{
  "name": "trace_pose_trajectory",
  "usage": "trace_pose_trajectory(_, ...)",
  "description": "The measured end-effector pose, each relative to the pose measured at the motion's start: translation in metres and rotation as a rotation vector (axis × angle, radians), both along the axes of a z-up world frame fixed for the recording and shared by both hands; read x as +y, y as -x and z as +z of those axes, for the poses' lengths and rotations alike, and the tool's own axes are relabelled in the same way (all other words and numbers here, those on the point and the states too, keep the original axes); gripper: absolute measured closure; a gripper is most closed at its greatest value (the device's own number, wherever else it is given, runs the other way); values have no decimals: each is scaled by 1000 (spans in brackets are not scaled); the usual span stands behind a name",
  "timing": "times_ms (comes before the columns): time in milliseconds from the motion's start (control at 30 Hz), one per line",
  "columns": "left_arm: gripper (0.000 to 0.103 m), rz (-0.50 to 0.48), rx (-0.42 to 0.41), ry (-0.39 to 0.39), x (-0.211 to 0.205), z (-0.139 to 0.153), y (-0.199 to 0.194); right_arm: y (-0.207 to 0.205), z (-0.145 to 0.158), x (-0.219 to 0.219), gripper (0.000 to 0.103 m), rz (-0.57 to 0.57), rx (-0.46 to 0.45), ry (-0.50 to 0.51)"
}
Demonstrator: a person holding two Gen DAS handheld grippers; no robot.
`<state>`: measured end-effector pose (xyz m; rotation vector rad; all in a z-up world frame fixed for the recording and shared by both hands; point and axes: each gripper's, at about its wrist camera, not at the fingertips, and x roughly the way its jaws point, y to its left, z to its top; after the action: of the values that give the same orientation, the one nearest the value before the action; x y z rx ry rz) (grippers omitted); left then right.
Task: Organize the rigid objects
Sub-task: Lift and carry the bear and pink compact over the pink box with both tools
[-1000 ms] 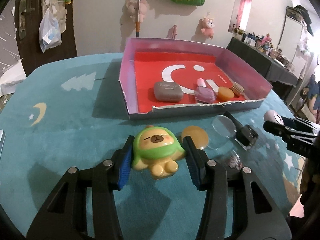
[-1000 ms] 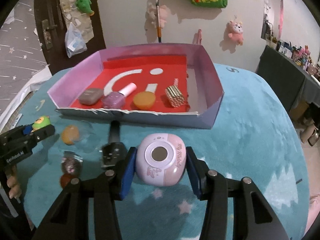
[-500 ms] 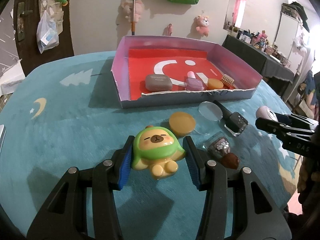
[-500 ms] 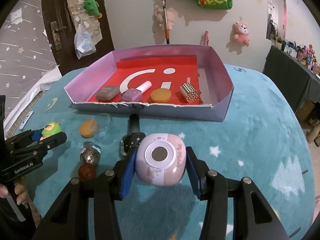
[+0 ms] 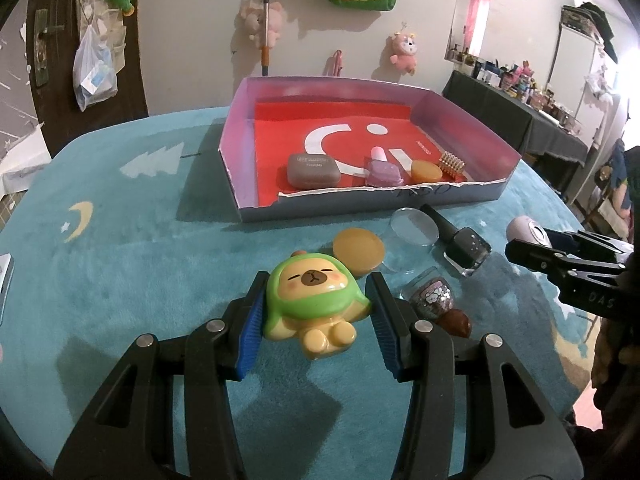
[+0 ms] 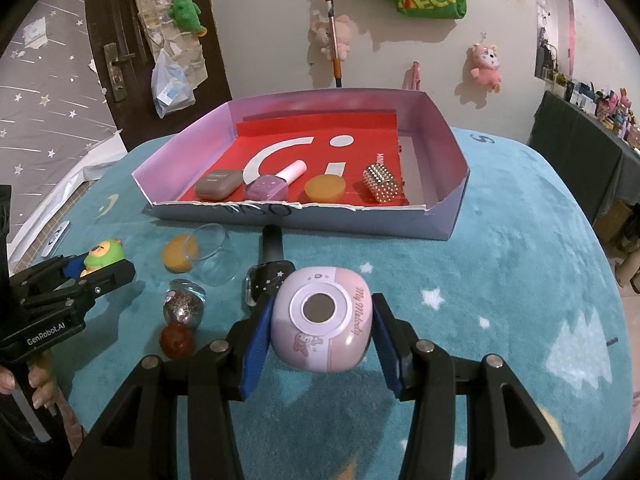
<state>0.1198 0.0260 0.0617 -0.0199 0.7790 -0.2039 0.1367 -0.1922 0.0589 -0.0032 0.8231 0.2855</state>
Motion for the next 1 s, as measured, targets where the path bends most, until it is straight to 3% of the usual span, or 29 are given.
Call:
trace_pose_trajectory(467, 57, -27, -17, 32, -1, 17, -8, -8, 11, 2, 52, 11, -19, -6)
trace_pose_trajectory(767, 57, -76, -27, 36, -16, 42, -44, -38, 32, 2, 52, 48, -57, -36)
trace_pose_trajectory(1000, 57, -166, 27, 70, -33, 45, -101, -84, 42, 4, 52, 97, -59, -25)
